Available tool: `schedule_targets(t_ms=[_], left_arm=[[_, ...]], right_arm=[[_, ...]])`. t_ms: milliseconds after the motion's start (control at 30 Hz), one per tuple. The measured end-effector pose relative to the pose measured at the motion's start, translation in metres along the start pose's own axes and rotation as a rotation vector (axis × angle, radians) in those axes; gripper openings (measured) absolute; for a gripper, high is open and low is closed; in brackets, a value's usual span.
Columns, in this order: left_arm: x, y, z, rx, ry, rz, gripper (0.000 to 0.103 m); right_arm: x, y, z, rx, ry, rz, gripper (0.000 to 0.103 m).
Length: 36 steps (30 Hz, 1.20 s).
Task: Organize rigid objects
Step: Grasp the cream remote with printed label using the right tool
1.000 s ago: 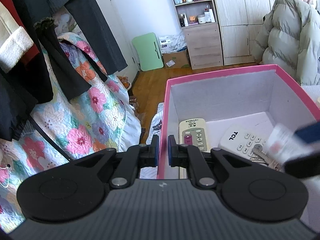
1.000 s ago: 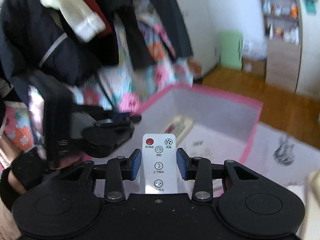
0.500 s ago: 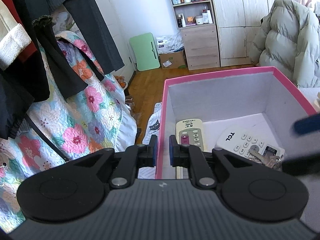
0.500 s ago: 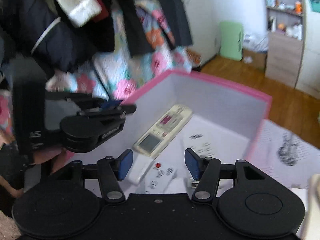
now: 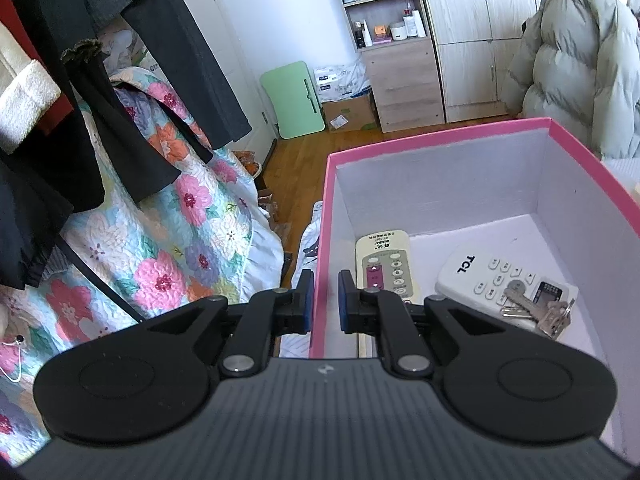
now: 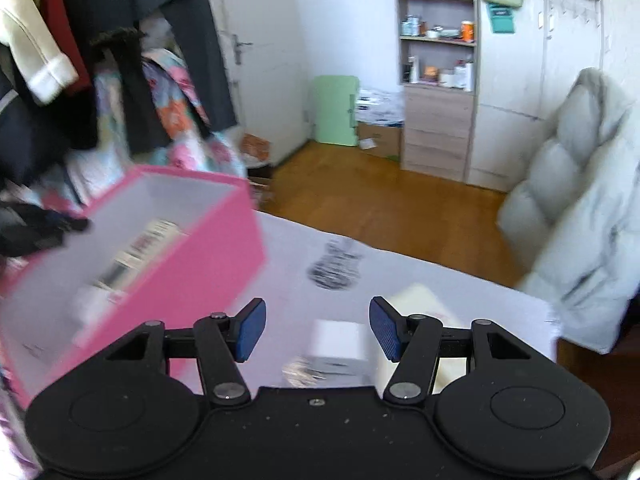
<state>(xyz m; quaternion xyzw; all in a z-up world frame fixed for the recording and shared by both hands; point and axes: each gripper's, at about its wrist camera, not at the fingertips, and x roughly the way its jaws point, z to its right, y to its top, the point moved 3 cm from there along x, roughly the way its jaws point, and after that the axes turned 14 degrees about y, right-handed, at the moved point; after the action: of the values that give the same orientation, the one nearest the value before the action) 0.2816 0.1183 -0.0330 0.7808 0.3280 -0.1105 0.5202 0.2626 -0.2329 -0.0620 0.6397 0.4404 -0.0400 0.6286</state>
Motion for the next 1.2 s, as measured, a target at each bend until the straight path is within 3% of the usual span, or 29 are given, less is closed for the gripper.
schedule_targets(t_ms=[167,333,433,567,633,767,1000,1200], left_arm=[[0.0,-0.001,-0.001,0.004,0.001,-0.008,0.011],[0.001,0.0,0.0,0.013,0.007,-0.009,0.011],[0.001,0.0,0.0,0.015,0.001,-0.008,0.011],[0.003,0.001,0.002,0.021,0.003,-0.012,0.012],[0.003,0.001,0.002,0.023,0.006,-0.012,0.012],[0.005,0.0,0.002,0.031,0.012,-0.024,0.012],[0.006,0.0,0.002,0.039,0.022,-0.026,0.012],[0.004,-0.001,0.002,0.045,0.029,-0.024,0.012]], right_arm=[[0.028,-0.002,0.025,-0.03,-0.061,-0.069,0.063],[0.065,0.008,0.038,-0.249,-0.117,-0.199,0.064],[0.073,0.014,0.059,-0.236,-0.052,-0.237,0.067],[0.072,0.011,0.087,-0.087,0.078,-0.244,0.071],[0.071,0.007,0.093,-0.025,0.103,-0.222,0.071],[0.065,0.0,0.09,-0.023,0.099,-0.187,0.069],[0.024,0.001,0.067,-0.082,0.008,-0.028,0.066],[-0.012,0.001,0.031,-0.159,-0.086,0.055,0.063]])
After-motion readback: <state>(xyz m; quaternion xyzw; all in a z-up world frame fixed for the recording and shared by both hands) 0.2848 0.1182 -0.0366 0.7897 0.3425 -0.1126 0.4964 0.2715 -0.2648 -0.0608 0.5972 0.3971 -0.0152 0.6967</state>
